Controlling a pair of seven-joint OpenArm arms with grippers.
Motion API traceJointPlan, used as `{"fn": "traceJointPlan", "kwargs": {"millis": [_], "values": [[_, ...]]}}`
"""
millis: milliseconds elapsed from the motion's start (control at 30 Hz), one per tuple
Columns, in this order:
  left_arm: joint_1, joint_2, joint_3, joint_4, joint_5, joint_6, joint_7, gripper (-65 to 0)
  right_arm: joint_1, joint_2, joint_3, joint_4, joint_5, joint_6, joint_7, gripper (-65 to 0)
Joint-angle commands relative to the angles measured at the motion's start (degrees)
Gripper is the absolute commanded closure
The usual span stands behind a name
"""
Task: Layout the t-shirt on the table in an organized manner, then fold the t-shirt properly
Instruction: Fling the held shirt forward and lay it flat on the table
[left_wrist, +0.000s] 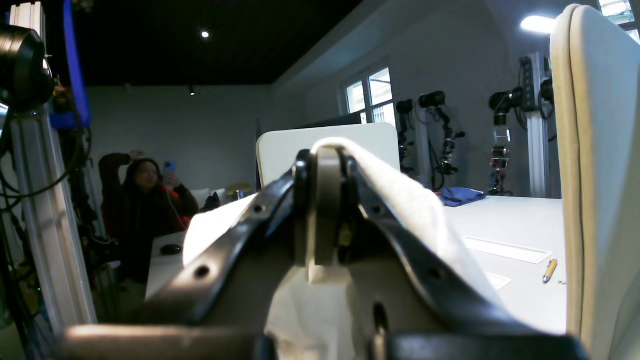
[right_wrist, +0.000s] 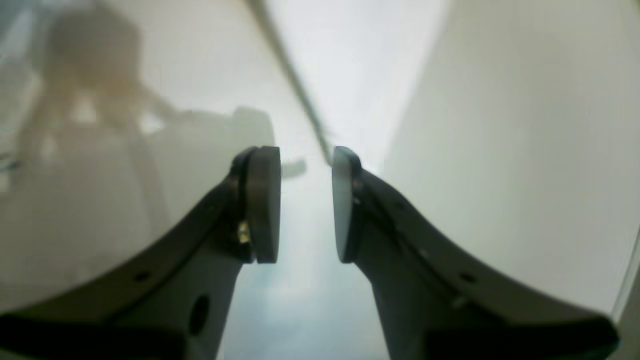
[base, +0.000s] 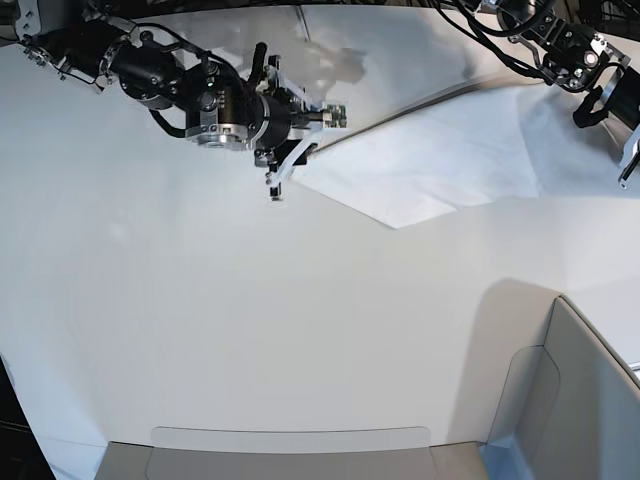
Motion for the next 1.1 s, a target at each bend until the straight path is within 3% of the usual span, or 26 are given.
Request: {"fn": "traceJointPlan", "kwargs": {"millis": [0,133,367,533,633,700,833,1067], "values": [[-0.37,-0.34,-0.12,0.93,-0.17,0.4,-1.83,-4.7,1.76,-0.02,-1.36,0.8,-1.81,0.42,0.59,-18.3],[-0.37,-0.34,-0.12,0.93,-0.17,0.4,-1.83,-5.0,1.32,-3.01,-2.67,0.1,-5.15,3.85,0.59,-18.3],[-0.37,-0.25,-0.12,0.93,-0.17,0.49,-1.83,-5.0,1.06,-10.75,-2.85,-11.77,-13.41,4.29,0.68,-18.3],[-0.37,-0.25,-0.12,0.93,-0.17,0.49,-1.83,-5.0,0.88,-15.05,-2.85,-16.7,-18.25,9.74,0.77,-18.2],[-0.37,-0.25,-0.12,0.93,-0.17,0.49,-1.83,-5.0,0.8,-16.55,-2.85,-18.28,-20.36,10.62,0.77,-18.0],[-0.37,-0.25,-0.2,0.84,-0.17,0.49,-1.83,-5.0,1.06,-17.43,-2.94,-20.48,-21.77,10.97,0.77,-15.6],[0.77,-0.25,-0.12,0.84,-0.17,0.49,-1.74,-5.0,1.68,-19.8,-2.94,-25.22,-25.55,10.97,0.77,-1.2],[0.86,-0.25,-0.12,0.4,-0.17,0.49,-1.74,-5.0,0.62,-20.59,-2.59,-24.61,-30.73,10.62,0.77,0.0]]}}
